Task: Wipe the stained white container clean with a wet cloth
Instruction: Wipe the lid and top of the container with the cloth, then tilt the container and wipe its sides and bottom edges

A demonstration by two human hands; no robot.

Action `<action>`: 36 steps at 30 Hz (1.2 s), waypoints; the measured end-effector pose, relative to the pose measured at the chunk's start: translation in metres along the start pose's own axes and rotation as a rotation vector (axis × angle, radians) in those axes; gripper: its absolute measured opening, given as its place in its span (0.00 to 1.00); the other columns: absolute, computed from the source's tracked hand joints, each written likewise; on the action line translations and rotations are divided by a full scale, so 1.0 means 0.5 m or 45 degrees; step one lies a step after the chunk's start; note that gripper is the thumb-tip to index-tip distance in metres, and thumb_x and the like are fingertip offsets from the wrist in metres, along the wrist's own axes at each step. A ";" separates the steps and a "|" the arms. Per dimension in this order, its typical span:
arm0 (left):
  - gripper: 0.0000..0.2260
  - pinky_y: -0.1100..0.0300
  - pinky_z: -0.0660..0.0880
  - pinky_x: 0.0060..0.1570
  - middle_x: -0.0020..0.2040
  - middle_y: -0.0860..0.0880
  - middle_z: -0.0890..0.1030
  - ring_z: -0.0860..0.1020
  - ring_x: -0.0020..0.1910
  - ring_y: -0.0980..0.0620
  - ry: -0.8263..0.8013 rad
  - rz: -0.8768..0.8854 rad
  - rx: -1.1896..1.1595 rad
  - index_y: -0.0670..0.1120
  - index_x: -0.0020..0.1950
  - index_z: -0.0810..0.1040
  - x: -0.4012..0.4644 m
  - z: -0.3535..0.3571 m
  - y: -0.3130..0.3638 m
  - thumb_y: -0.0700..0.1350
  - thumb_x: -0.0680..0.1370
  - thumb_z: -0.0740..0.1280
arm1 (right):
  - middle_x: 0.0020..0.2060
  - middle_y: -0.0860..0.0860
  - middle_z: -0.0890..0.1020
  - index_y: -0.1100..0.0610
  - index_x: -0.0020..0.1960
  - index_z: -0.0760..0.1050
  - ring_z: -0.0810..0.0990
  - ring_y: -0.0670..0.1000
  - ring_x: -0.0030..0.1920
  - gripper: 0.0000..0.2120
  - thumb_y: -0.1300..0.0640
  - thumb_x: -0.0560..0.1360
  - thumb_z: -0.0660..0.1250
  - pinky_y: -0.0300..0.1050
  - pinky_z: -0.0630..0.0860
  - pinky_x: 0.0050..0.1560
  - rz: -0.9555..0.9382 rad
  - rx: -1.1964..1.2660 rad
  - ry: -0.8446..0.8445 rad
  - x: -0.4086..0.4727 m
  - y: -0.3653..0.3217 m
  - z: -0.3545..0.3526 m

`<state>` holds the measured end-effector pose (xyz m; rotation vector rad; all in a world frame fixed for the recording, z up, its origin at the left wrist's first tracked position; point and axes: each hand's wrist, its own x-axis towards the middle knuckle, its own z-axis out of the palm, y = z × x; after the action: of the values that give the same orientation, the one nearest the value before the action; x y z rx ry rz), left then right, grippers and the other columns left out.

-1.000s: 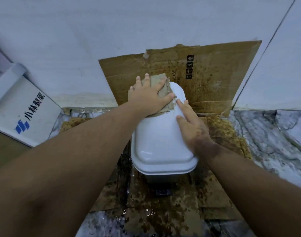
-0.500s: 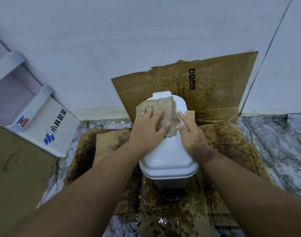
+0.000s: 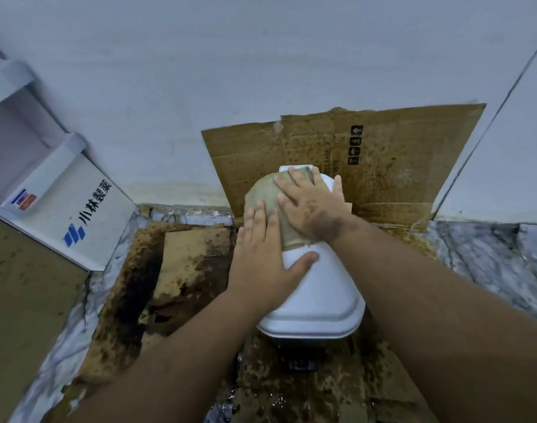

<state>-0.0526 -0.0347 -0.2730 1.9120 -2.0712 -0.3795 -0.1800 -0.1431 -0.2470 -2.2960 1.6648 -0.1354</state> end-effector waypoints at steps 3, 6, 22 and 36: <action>0.50 0.47 0.42 0.81 0.84 0.46 0.37 0.36 0.82 0.50 -0.041 -0.034 0.031 0.46 0.83 0.38 0.005 -0.002 -0.001 0.78 0.73 0.48 | 0.81 0.44 0.47 0.36 0.79 0.44 0.45 0.59 0.81 0.25 0.38 0.82 0.41 0.69 0.41 0.76 0.005 -0.059 -0.027 0.062 0.029 -0.022; 0.46 0.47 0.40 0.81 0.82 0.47 0.33 0.33 0.81 0.50 -0.090 -0.018 0.015 0.50 0.83 0.38 0.005 -0.007 0.003 0.75 0.76 0.52 | 0.81 0.47 0.52 0.39 0.79 0.51 0.47 0.60 0.80 0.25 0.41 0.83 0.42 0.66 0.44 0.77 0.110 -0.110 -0.080 0.109 0.054 -0.056; 0.42 0.48 0.59 0.78 0.81 0.56 0.29 0.40 0.83 0.52 -0.194 -0.074 -0.224 0.61 0.83 0.41 0.002 -0.012 -0.001 0.74 0.76 0.58 | 0.72 0.51 0.72 0.48 0.70 0.74 0.68 0.56 0.73 0.25 0.36 0.81 0.53 0.50 0.62 0.70 0.183 0.336 -0.191 0.145 0.067 -0.093; 0.44 0.52 0.56 0.75 0.83 0.58 0.35 0.48 0.82 0.52 -0.201 -0.123 -0.336 0.62 0.83 0.46 -0.004 -0.040 -0.034 0.75 0.72 0.59 | 0.80 0.45 0.57 0.40 0.79 0.54 0.57 0.47 0.79 0.33 0.37 0.76 0.59 0.57 0.54 0.79 0.220 1.673 0.195 -0.114 0.101 0.117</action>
<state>-0.0290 -0.0342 -0.2612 1.8770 -1.9125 -0.8076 -0.2296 -0.0930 -0.3118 -1.1427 1.1779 -1.0216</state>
